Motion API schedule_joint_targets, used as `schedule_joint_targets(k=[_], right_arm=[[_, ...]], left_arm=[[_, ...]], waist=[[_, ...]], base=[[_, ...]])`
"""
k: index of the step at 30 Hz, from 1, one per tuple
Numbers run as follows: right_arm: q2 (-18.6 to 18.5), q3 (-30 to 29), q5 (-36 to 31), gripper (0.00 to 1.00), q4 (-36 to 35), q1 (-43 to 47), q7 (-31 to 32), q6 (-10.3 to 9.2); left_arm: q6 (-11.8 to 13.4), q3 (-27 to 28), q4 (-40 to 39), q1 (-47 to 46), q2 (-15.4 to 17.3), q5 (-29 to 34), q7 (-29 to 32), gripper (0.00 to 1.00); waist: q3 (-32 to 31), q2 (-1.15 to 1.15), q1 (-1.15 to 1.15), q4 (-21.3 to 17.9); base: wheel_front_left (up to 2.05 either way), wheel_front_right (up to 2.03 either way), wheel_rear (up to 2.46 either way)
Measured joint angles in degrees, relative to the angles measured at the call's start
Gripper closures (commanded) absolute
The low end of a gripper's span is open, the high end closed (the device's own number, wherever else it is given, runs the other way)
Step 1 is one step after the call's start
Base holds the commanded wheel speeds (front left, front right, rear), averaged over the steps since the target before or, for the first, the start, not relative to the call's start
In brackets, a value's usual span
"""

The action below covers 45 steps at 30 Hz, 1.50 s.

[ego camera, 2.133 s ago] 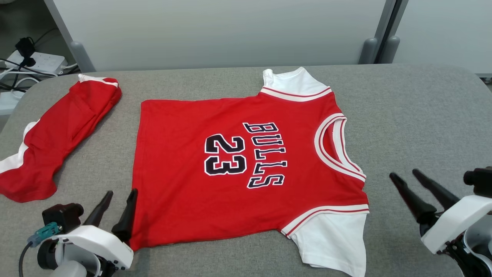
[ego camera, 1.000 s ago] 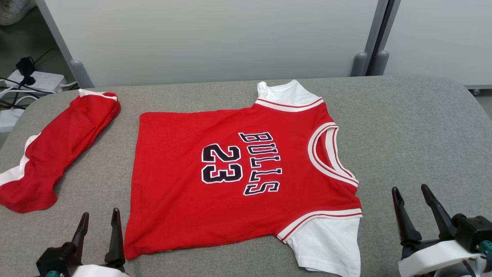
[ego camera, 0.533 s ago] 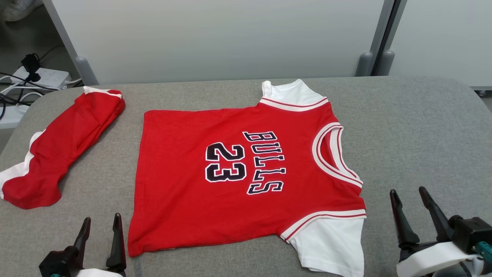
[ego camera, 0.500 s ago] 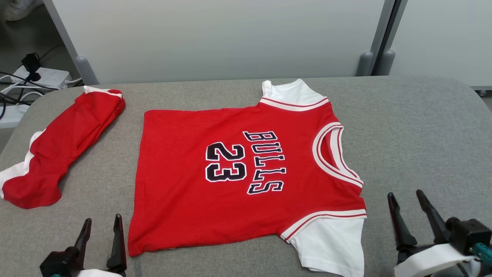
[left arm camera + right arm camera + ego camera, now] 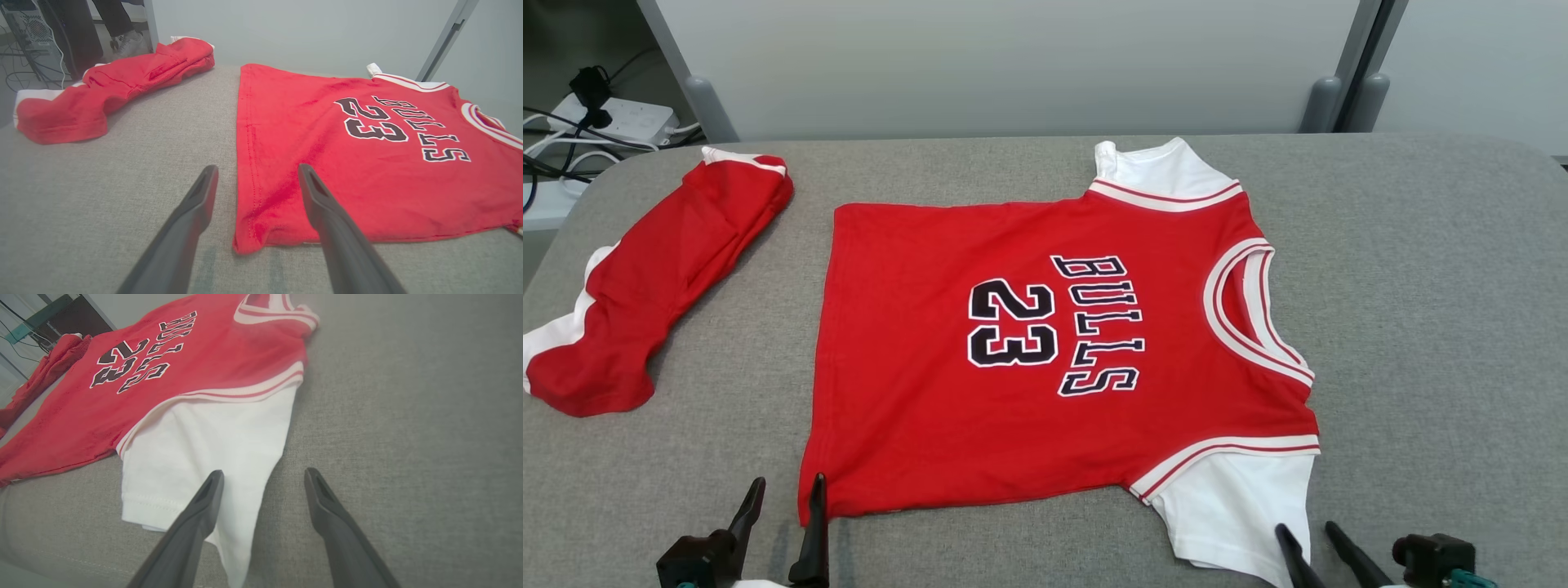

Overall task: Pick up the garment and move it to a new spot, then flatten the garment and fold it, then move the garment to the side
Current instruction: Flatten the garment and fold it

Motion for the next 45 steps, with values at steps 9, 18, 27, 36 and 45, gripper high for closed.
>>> schedule_joint_targets(k=[9, 18, 27, 36, 45], right_arm=[[-1.4, 7.2, 8.1, 0.36, 3.5, -2.9, 1.5, 0.0], [-4.4, 12.7, 14.2, 1.0, 3.4, -5.6, 3.0, 0.01], [-7.3, 17.3, 16.4, 1.0, 2.4, -7.3, 2.9, 0.01], [-8.1, 20.3, 18.4, 1.0, 1.3, -9.1, 2.2, 0.01], [-13.2, 26.1, 22.5, 1.0, -4.8, -11.3, 5.0, 0.01]], left_arm=[[-0.4, -1.9, 0.1, -1.4, 0.0, 0.0, 0.0, 0.0], [-0.5, -2.2, 0.4, -2.3, 0.0, 0.0, 0.0, 0.0], [-1.0, -2.4, 9.4, -4.2, 0.0, -4.9, 0.0, 0.0], [-1.0, -8.5, 16.5, -8.9, 2.6, -16.2, 0.0, 0.58], [-1.0, -18.7, 17.4, -9.6, 7.6, -26.4, 0.1, 1.0]], waist=[[1.4, 0.0, 0.0, 1.3], [2.5, 0.0, 0.0, 1.8], [2.8, 0.0, 0.0, 1.1], [3.9, 0.0, 0.0, -0.4], [4.6, 0.0, 0.0, -1.1]], base=[[0.0, 0.0, 0.0], [0.0, 0.0, 0.0], [0.0, 0.0, 0.0], [0.0, 0.0, 0.0], [0.0, 0.0, 0.0]])
